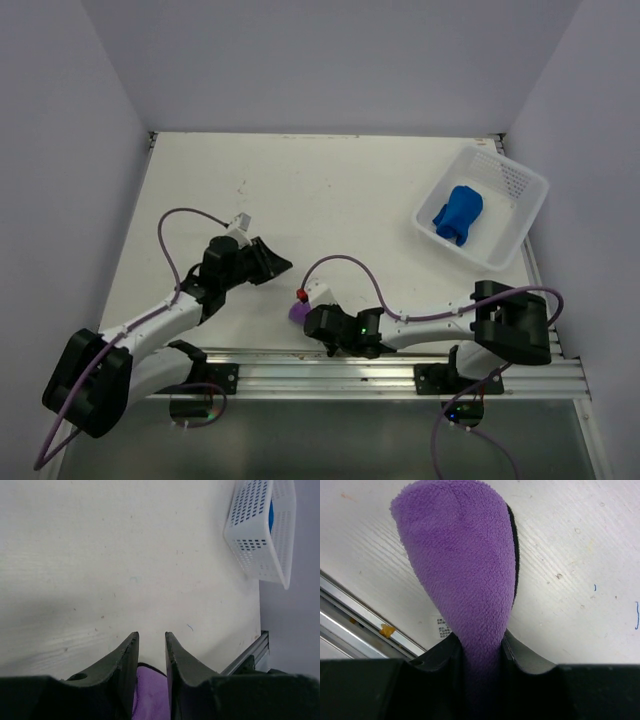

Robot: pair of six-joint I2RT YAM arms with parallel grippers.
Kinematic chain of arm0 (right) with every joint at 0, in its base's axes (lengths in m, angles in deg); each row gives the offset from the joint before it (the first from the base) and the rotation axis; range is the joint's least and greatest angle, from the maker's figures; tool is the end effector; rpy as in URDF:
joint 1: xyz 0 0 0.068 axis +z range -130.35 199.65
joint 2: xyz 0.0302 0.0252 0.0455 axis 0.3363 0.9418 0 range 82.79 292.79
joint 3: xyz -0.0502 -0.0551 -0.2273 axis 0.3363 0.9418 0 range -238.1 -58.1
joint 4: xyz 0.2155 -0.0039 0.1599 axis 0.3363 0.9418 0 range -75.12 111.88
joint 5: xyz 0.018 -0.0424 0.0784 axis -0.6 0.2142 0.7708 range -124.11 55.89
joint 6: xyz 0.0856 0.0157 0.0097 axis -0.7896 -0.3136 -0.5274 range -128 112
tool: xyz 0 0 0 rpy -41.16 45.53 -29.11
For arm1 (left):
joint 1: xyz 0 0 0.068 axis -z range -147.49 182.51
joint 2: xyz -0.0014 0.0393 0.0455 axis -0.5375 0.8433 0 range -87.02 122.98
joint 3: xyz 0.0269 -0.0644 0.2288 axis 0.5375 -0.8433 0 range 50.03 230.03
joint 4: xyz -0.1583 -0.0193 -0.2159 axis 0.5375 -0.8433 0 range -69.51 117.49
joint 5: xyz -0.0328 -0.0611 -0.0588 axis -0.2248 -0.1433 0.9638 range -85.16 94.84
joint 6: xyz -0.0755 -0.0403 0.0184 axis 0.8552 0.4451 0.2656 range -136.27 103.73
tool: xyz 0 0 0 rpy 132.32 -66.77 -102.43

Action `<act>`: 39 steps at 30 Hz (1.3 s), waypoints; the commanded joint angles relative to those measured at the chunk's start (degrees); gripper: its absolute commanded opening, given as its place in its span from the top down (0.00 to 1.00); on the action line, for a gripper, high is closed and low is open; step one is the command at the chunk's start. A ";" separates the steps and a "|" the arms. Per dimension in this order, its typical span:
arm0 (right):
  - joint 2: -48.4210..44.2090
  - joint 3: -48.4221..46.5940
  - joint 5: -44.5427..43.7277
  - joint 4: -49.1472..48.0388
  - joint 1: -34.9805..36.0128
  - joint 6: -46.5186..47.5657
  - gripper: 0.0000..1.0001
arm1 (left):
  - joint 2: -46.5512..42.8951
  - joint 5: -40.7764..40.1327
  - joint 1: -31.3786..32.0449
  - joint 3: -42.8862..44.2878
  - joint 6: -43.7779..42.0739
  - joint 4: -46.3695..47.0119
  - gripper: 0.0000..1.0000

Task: Roll the towels
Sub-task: Place the rolled towel into the container

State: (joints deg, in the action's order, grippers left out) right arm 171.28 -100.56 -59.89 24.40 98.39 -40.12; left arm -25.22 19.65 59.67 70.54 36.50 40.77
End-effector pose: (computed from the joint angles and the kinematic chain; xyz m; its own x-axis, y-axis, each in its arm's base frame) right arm 0.0943 0.3011 0.0839 -0.5805 -0.4631 -0.6698 -0.6216 0.7833 -0.0028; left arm 0.2335 -0.1420 0.1240 -0.7641 -0.4731 -0.4385 0.0557 0.6288 -0.7755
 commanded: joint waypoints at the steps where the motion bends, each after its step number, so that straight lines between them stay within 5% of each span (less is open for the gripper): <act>1: -3.06 -0.52 -1.46 3.47 0.19 0.57 1.00 | -2.47 1.19 -3.85 5.14 -7.06 -7.03 0.68; 20: -11.93 -9.30 -6.03 10.60 -13.16 11.63 1.00 | -5.73 -11.56 -7.56 20.61 -22.45 -28.21 0.65; 32: -17.21 -22.14 -8.14 16.32 -45.04 15.07 1.00 | -4.59 -18.59 -7.64 22.64 -30.62 -28.84 0.62; 39: -19.23 -20.39 -9.20 15.45 -62.00 11.91 1.00 | -3.62 -17.36 -7.65 22.47 -31.94 -28.22 0.62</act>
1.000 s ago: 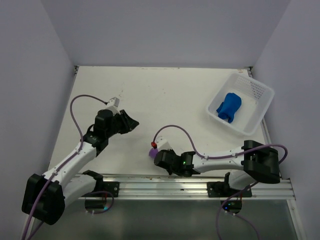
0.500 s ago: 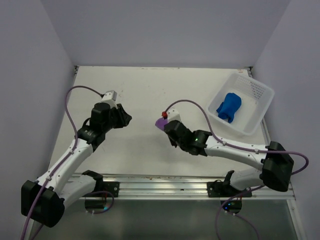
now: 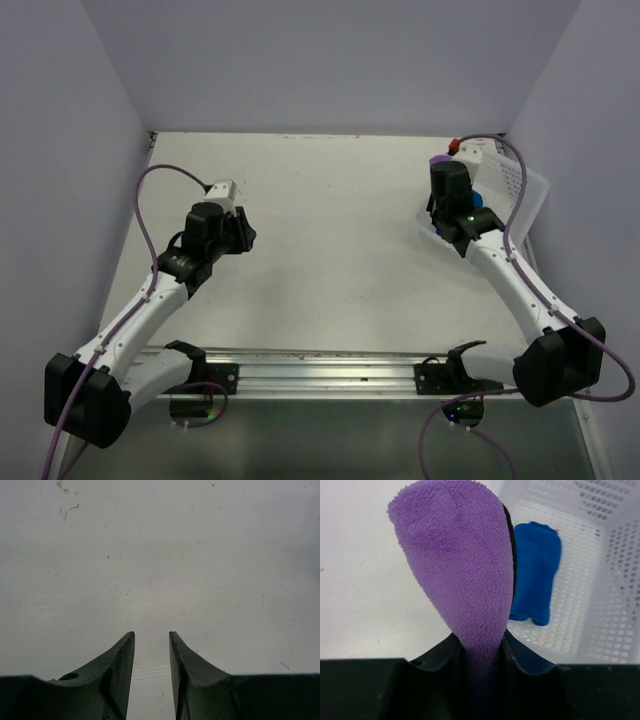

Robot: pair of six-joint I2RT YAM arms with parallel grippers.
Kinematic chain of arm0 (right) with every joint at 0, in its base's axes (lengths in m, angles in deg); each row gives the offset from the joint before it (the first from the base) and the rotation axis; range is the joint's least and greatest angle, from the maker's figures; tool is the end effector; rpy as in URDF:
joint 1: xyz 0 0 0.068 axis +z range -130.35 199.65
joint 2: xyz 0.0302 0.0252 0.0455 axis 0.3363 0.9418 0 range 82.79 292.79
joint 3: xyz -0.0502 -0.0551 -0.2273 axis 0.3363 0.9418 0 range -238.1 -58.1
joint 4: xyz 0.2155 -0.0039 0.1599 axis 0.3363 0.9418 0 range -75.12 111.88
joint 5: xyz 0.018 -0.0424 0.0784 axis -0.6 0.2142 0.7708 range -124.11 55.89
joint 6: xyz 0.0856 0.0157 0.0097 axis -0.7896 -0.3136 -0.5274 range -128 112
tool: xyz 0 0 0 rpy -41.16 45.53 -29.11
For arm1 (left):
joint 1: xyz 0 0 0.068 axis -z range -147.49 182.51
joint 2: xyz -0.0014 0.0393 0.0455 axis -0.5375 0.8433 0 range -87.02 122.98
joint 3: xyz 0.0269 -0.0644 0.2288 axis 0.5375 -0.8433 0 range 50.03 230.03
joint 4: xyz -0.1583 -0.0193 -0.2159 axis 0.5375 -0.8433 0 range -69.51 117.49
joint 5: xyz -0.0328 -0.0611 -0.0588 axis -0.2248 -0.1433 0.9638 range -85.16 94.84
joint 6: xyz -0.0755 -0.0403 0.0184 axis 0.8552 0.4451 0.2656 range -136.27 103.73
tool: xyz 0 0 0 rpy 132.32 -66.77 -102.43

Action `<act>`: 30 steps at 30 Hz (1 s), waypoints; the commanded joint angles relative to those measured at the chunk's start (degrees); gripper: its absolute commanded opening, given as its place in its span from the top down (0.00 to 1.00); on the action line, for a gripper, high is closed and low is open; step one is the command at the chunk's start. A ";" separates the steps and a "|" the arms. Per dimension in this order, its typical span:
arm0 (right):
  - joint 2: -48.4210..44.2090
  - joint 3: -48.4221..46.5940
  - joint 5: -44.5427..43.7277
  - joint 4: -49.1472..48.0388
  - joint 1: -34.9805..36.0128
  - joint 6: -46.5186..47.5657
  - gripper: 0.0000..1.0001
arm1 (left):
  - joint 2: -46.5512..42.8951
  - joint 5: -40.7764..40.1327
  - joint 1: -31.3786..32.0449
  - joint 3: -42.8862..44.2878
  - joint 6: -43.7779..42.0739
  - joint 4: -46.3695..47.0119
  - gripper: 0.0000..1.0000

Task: Roll the towels
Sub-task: Place the rolled towel into the container

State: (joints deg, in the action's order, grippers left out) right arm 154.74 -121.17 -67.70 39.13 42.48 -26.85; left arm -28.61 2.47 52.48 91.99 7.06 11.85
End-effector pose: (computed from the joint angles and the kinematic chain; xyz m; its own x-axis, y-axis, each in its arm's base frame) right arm 0.3150 0.0861 0.2758 -0.4431 0.1056 -0.8902 0.2609 0.9652 -0.0154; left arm 0.2712 -0.0950 0.2143 -0.5806 -0.2100 -0.7866 0.0853 0.9451 -0.3153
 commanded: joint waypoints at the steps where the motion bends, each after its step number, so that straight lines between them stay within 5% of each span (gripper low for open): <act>1: -3.47 0.75 -0.44 0.28 -8.04 -1.45 1.00 | -0.14 -0.09 -0.54 1.02 -2.68 0.70 0.62; 12: -2.34 9.09 8.88 -5.87 -31.08 -3.21 1.00 | 1.53 2.10 -0.63 0.58 -3.29 0.87 0.62; 21: 3.29 15.60 12.83 -18.34 -36.00 -3.38 1.00 | 2.93 2.64 -0.63 0.67 -3.47 0.52 0.61; 30: 12.25 14.90 16.80 -20.20 -38.82 -4.53 0.99 | 4.43 3.16 -0.63 0.94 -3.47 0.52 0.61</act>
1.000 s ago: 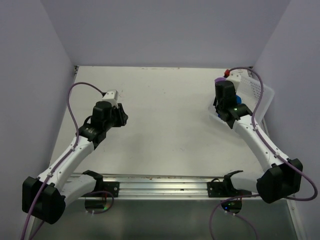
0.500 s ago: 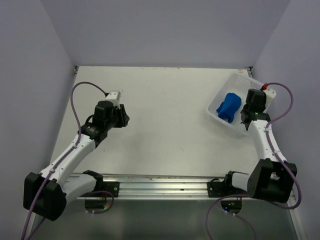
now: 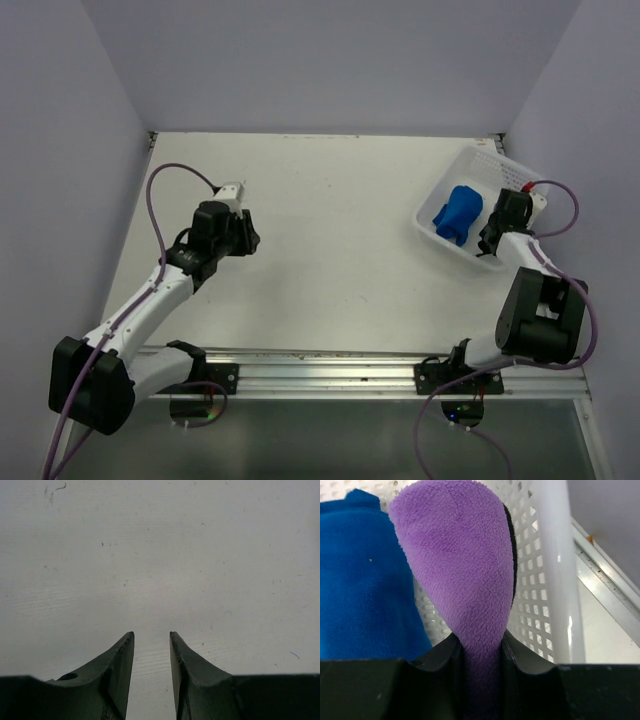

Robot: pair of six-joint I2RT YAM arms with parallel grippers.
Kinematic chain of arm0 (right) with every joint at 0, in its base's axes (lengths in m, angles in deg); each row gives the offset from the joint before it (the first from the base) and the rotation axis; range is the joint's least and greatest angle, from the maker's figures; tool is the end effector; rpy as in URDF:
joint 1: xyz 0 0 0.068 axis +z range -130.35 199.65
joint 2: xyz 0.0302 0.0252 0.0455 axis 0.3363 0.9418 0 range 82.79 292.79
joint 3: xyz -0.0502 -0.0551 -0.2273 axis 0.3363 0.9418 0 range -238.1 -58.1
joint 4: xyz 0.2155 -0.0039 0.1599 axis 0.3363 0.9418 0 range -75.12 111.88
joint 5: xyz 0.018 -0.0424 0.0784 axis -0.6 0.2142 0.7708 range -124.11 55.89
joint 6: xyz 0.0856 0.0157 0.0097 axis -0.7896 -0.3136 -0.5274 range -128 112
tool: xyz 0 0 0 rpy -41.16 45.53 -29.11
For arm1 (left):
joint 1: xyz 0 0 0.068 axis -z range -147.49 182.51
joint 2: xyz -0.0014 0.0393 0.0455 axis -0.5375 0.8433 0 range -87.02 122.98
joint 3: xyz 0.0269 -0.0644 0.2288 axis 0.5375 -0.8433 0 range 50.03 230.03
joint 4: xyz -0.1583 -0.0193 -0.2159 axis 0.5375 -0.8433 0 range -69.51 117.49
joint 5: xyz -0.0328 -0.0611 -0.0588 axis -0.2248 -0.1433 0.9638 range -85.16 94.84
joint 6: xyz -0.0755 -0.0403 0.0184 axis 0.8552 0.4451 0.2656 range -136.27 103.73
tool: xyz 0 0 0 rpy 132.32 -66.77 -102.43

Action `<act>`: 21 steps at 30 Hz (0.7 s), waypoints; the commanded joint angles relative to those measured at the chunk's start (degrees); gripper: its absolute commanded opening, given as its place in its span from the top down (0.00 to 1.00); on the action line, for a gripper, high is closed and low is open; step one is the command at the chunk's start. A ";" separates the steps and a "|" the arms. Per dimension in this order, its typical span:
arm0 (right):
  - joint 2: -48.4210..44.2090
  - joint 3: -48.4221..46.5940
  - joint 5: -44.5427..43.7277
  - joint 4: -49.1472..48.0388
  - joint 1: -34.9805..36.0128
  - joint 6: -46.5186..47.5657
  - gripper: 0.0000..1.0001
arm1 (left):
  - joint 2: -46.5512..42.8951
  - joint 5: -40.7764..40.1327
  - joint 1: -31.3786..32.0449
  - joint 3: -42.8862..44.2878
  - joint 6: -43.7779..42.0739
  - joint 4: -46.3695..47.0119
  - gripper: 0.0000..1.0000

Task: Roll the towels
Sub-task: Place the rolled towel into the container

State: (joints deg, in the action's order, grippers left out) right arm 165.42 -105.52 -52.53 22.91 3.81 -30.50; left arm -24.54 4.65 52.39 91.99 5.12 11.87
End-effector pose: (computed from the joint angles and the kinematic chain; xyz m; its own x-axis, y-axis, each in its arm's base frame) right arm 0.3194 -0.1160 0.1431 -0.4249 0.4981 -0.7559 0.6960 0.7136 0.0790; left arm 0.2766 -0.0996 0.1950 -0.6396 -0.1566 -0.7526 0.1119 0.9496 -0.2927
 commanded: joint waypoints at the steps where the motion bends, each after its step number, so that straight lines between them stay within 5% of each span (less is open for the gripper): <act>1: 2.18 -0.75 1.63 -3.99 -0.16 -0.96 0.96 | 0.54 0.98 -0.54 0.94 -1.52 0.50 0.61; 21: 6.84 -2.85 3.30 -1.18 -0.42 -1.32 0.65 | 0.28 1.33 -0.54 0.67 -1.08 0.85 0.61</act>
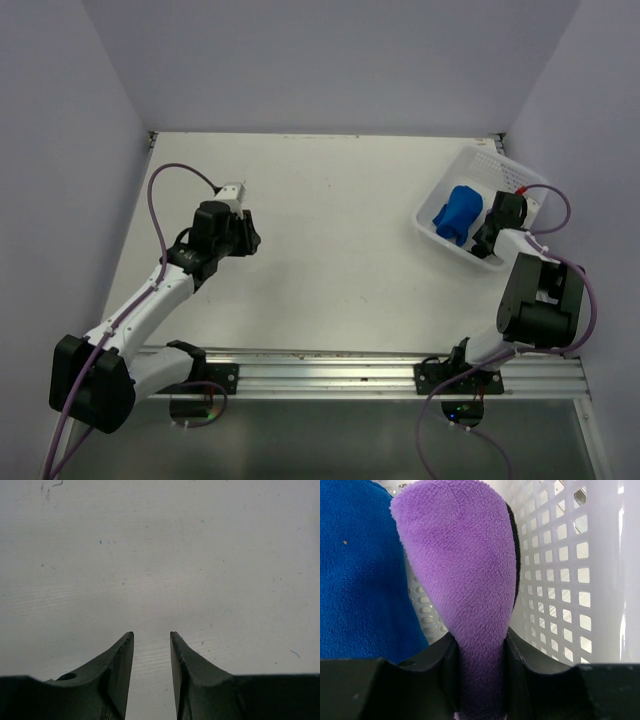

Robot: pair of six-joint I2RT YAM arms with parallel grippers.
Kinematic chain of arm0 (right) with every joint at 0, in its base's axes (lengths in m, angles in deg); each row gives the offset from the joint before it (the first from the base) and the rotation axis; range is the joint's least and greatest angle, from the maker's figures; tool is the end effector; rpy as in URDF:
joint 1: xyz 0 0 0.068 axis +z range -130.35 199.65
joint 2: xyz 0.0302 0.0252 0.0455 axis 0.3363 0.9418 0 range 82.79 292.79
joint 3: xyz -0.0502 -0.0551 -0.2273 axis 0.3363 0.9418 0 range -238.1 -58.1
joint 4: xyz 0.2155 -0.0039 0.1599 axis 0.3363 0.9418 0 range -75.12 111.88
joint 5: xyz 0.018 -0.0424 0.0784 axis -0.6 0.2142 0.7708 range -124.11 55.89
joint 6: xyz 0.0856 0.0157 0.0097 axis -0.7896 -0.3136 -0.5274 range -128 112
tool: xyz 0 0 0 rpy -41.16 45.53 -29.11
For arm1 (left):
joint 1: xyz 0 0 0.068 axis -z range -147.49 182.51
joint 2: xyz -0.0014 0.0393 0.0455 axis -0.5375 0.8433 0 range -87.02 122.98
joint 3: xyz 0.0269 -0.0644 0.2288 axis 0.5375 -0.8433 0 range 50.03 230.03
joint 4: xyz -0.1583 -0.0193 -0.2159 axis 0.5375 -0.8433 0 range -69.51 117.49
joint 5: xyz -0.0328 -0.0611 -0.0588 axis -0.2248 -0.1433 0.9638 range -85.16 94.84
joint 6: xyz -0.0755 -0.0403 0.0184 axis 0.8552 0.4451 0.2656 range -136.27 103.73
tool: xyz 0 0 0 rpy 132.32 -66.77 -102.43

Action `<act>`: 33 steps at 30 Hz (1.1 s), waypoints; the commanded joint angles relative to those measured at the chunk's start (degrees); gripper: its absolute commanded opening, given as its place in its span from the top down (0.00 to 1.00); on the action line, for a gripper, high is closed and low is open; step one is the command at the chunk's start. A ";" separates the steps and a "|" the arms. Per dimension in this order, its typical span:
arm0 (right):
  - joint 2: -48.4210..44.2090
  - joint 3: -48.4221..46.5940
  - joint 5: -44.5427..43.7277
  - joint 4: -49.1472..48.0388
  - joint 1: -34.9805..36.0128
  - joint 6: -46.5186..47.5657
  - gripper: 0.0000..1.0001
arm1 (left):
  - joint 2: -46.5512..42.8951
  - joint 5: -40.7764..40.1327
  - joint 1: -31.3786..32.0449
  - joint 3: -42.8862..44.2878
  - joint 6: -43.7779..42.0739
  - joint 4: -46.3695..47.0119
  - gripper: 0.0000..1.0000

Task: Roll the towels
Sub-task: Place the rolled towel into the container

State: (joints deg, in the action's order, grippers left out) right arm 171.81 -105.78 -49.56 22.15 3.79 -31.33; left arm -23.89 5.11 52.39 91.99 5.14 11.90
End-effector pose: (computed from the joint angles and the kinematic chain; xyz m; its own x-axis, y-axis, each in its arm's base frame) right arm 0.3249 -0.1137 0.1093 -0.4911 0.5365 -0.6863 0.6833 0.7259 0.0785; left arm 0.2772 -0.1005 0.1920 -0.6494 -0.1534 -0.7448 0.1144 0.9486 -0.2951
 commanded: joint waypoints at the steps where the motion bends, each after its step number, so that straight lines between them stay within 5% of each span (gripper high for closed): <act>1: 0.37 -2.59 0.50 -0.32 -0.49 -0.57 0.64 | -0.55 0.78 -0.54 0.59 -1.11 0.83 0.61; 33: -0.24 -7.34 1.82 5.04 -0.58 -0.05 0.40 | -1.52 2.28 -0.46 0.15 -1.19 1.53 0.60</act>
State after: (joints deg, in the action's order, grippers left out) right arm 171.78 -110.39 -48.88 26.45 3.46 -31.35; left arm -24.32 6.36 52.39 91.96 5.14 11.94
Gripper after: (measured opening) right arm 0.585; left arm 0.402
